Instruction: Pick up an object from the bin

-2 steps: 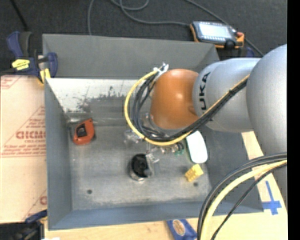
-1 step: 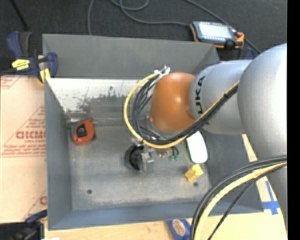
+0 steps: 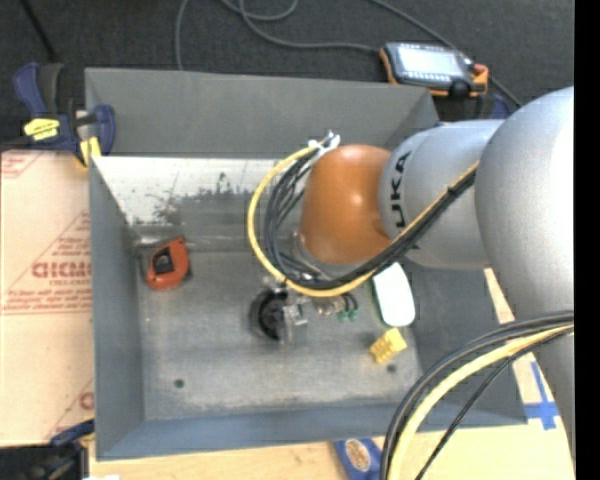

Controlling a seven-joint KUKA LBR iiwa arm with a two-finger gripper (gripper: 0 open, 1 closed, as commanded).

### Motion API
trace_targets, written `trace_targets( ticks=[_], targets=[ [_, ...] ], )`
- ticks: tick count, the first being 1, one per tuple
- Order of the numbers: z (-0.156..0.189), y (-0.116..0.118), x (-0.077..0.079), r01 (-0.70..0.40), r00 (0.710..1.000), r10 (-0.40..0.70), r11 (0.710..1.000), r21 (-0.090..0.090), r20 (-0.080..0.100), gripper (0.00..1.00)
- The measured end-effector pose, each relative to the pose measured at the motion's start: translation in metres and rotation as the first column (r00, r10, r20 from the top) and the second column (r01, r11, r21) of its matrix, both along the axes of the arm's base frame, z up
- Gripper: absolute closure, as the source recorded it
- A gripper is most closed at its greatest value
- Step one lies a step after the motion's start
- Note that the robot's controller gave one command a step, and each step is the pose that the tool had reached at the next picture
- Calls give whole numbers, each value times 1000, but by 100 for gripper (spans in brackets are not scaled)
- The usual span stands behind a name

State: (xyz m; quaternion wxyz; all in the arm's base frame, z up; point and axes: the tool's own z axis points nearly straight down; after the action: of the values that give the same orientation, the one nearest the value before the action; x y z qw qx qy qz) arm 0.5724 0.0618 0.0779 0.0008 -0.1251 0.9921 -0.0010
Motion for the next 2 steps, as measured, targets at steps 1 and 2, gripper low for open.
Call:
trace_targets(
  ticks=[1,2],
  targets=[
    [16,15,-6,-13,1000,13,1000,0,5,100],
    [20,28,-14,-26,1000,26,1000,2,-1,100]
  ],
)
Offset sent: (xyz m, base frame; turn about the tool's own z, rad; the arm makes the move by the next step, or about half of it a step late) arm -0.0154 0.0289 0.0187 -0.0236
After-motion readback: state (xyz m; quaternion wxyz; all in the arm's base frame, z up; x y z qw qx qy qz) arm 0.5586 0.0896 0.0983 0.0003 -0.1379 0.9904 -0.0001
